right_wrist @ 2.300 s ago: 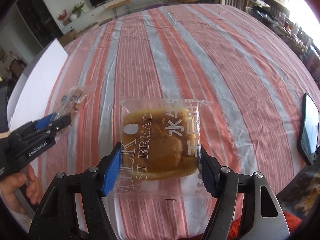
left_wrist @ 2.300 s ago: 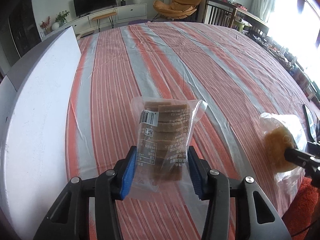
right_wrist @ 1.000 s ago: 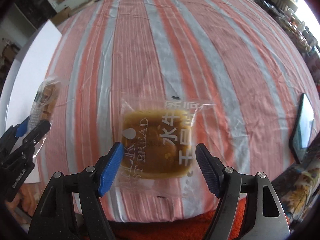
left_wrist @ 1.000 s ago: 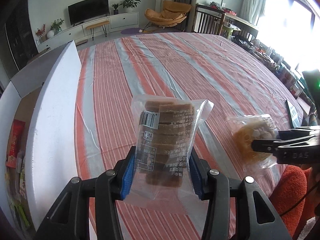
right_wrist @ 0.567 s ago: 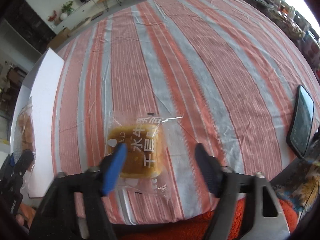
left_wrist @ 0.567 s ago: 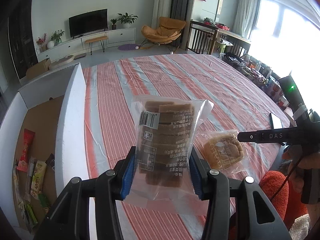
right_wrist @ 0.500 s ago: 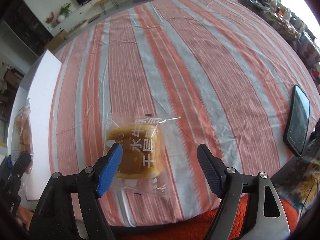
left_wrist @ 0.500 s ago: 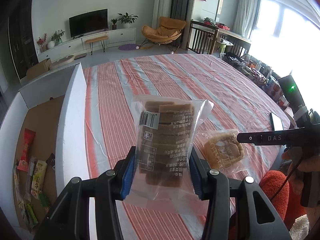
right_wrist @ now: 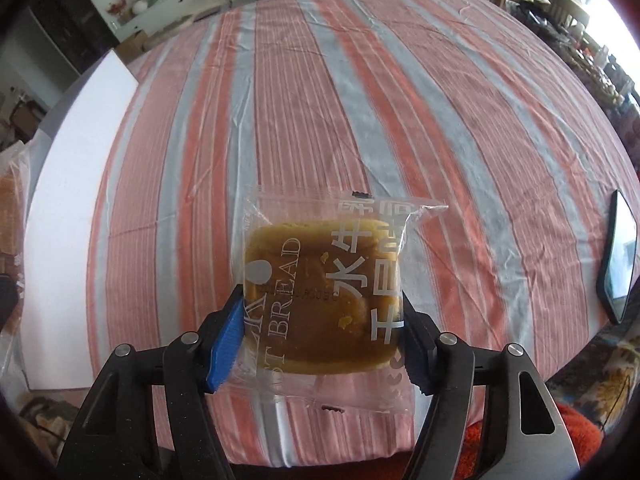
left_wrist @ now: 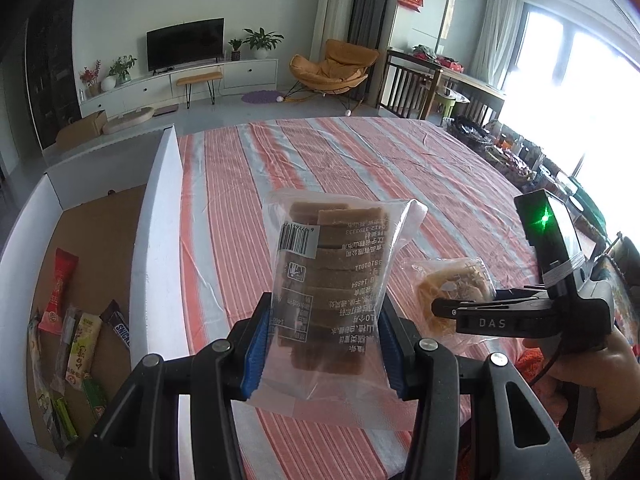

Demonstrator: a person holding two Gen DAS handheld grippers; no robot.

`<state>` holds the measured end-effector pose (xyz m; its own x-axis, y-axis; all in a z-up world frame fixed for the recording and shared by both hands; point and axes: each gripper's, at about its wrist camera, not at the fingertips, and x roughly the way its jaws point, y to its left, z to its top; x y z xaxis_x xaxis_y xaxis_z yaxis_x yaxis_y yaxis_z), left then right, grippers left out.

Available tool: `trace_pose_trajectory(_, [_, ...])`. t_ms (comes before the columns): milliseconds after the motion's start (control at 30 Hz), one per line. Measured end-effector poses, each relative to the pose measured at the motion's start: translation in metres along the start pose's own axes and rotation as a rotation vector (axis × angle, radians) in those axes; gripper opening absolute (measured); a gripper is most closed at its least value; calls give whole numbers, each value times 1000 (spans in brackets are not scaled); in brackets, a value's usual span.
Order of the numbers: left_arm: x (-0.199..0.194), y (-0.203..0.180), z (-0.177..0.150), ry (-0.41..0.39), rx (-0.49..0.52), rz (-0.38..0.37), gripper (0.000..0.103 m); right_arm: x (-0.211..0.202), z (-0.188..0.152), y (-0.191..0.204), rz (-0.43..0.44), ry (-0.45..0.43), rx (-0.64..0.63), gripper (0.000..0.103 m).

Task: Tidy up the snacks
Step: 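Carry both bread packs over the box and open both grippers to drop them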

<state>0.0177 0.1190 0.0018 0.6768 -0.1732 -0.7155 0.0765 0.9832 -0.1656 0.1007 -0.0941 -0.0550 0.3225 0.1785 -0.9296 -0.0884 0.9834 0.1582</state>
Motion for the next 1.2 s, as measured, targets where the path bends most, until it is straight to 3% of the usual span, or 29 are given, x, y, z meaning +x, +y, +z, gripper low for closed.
trace_pose_trajectory(167, [-28, -2, 10, -48, -18, -58, 48, -39, 10, 12, 85, -79, -6, 70])
trace_pose_trajectory(333, [-75, 20, 21, -122, -51, -58, 48, -88, 22, 64, 197, -176, -92, 70])
trace_pose_trajectory(433, [-102, 54, 20, -155, -91, 17, 48, -115, 23, 106, 280, -214, -164, 70])
trace_pose_trajectory(567, [-129, 116, 8, -171, -163, 193, 48, -135, 24, 171, 395, -227, -277, 71])
trace_pose_trajectory(700, [-135, 175, -17, -133, -231, 375, 48, -135, 21, 237, 460, -213, -382, 71])
trace_pose_trajectory(800, [-126, 202, -35, -79, -251, 470, 50, -118, 23, 279, 499, -207, -426, 73])
trace_pose_trajectory(867, [-120, 216, -46, -45, -256, 530, 59, -100, 26, 300, 495, -182, -432, 80])
trace_pose_trajectory(900, [-117, 219, -50, -34, -256, 554, 69, -95, 26, 308, 493, -170, -435, 83])
trace_pose_trajectory(1000, [-114, 220, -58, -43, -251, 586, 91, -94, 22, 317, 501, -176, -447, 83])
trace_pose_trajectory(1100, [-115, 213, -58, -73, -225, 620, 100, -99, 14, 316, 473, -224, -474, 83])
trace_pose_trajectory(1200, [-116, 204, -54, -101, -200, 651, 100, -103, 8, 311, 435, -252, -477, 83])
